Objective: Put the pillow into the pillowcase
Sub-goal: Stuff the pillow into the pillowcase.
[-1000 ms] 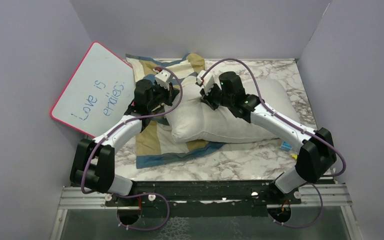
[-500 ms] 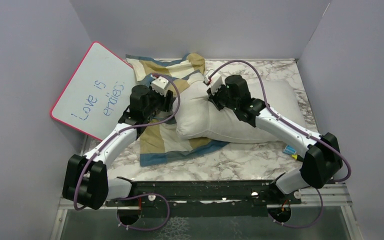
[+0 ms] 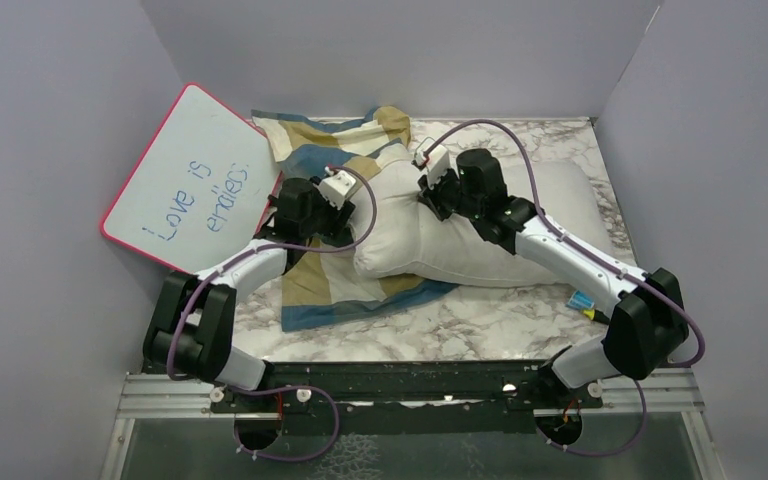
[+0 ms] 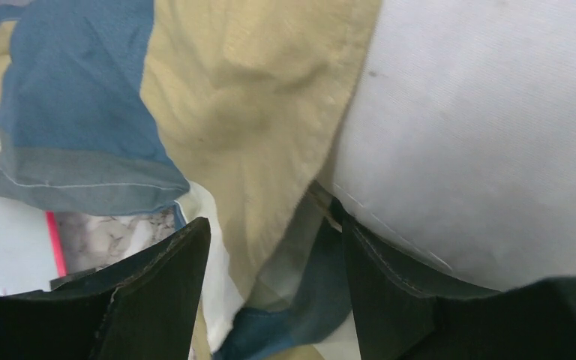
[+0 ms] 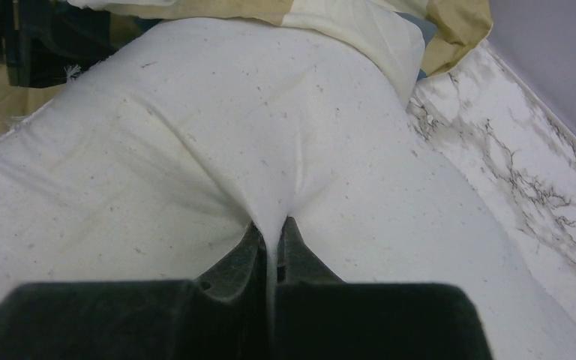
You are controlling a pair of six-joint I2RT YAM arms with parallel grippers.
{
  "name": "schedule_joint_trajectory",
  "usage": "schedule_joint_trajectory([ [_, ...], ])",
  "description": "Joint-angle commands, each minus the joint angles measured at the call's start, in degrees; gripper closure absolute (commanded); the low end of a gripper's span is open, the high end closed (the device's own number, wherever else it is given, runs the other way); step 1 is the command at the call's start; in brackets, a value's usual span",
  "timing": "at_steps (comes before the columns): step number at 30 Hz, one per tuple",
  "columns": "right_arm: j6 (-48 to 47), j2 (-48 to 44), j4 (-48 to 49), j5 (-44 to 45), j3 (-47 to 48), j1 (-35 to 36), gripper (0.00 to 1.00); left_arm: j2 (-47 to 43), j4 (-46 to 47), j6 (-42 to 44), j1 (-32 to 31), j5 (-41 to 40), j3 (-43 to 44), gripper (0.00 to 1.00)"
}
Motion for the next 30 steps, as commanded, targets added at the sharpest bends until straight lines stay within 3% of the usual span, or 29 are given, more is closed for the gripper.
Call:
schedule_joint_trajectory([
  [1, 0.84, -2.75, 3.31, -1.28, -0.65, -1.08, 0.99, 4.43, 5.94, 4.52, -0.11, -6.17, 3.58, 0.34],
  [6, 1.11, -2.43, 3.36, -1.98, -0.39, -1.11, 0.99, 7.38, 7.18, 6.29, 0.12, -9.36, 4.08, 0.44],
  [8, 1.49, -2.05, 3.64, -1.96, -0.46, -1.20, 0.99, 6.51, 7.18, 6.50, 0.13, -8.81, 3.41, 0.53],
  [10, 2.35, -1.58, 4.60, -1.68, -0.64, -1.23, 0.99, 4.48, 7.15, 5.49, 0.02, -7.58, 2.40, 0.68],
  [13, 6.66, -0.41, 10.51, 0.28, -2.36, -1.26, 0.99, -0.21, 5.04, -0.85, 0.00, -5.17, 2.09, 1.00],
  [16, 9.88, 1.95, 15.66, 2.14, -4.44, -1.26, 0.99, -6.78, 3.39, -8.83, -0.31, 2.62, 0.71, 1.00],
  [25, 17.71, 8.66, 12.56, 26.64, 4.78, -1.80, 0.99, -15.25, 3.33, -23.17, -2.85, 10.99, -5.97, 1.00],
  [28, 18.54, 8.93, 13.05, 23.33, 5.07, -1.80, 0.99, -16.16, 4.32, -25.08, -3.03, 12.76, -7.56, 1.00],
  [30, 16.18, 8.11, 11.84, 12.78, 4.40, -1.80, 0.96, -16.13, 5.07, -26.99, -3.03, 11.38, -8.26, 1.00],
])
